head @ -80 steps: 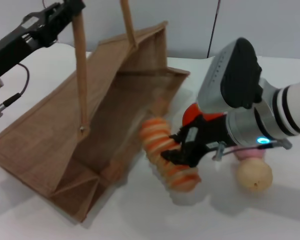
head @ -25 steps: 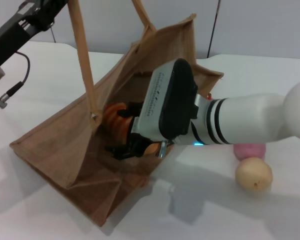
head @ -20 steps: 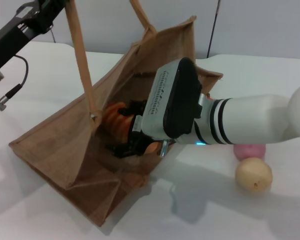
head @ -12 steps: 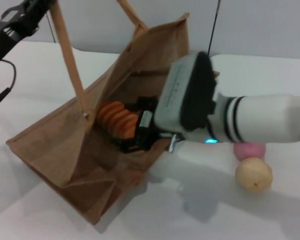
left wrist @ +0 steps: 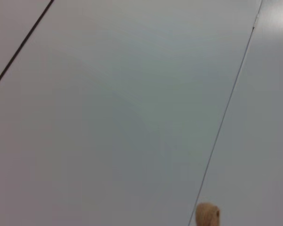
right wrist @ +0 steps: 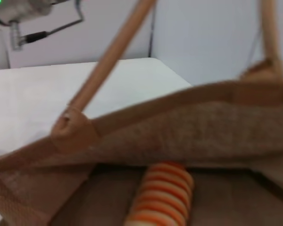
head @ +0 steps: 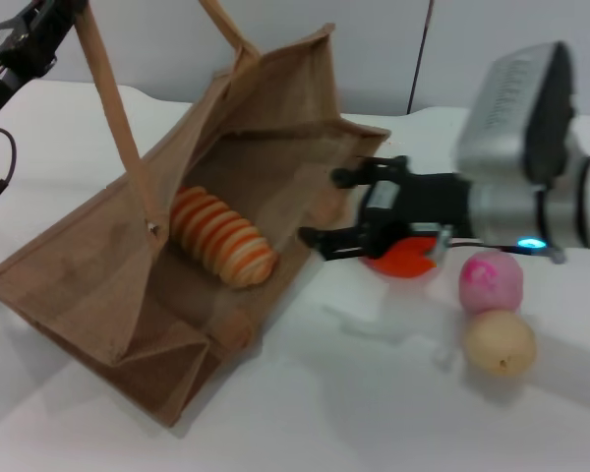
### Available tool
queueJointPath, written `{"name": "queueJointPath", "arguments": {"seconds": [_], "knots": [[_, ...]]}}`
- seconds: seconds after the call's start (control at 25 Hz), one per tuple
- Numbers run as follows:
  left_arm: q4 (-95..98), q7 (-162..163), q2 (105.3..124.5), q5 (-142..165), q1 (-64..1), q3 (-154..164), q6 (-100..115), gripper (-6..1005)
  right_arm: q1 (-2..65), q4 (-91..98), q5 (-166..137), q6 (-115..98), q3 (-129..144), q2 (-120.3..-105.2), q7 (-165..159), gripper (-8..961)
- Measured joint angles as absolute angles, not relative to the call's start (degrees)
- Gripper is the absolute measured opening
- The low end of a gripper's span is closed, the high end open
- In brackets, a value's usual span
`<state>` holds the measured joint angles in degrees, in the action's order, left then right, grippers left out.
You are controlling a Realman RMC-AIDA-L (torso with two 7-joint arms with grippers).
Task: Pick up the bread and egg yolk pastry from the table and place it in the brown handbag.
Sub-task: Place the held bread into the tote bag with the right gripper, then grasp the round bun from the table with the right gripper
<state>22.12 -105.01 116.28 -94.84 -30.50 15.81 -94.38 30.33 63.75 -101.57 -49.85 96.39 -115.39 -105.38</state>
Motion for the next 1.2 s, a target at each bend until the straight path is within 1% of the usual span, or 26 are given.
{"name": "queueJointPath", "arguments": {"seconds": [0.32,0.88,1.04,1.2], "knots": [[21.42,-105.61,116.15,-94.84,-30.49,15.68,-94.0,121,28.55,59.91,-107.08,-59.18,84.17,-115.14,-105.84,887],[21.43,-105.65,116.02,-94.83,-30.5,15.64,-92.23,121,28.64,60.05,-121.49,-78.7,68.14,-115.3,-113.79,885],[21.45,-105.64,115.99,-94.83,-30.36,15.64,-92.16,121,28.47,60.57,-123.0,-81.22,66.98,-115.29,-114.22,885],[21.45,-105.64,115.98,-94.83,-30.39,15.64,-92.16,121,28.88,60.05,-128.37,-80.76,65.99,-115.61,-115.62,885]]}}
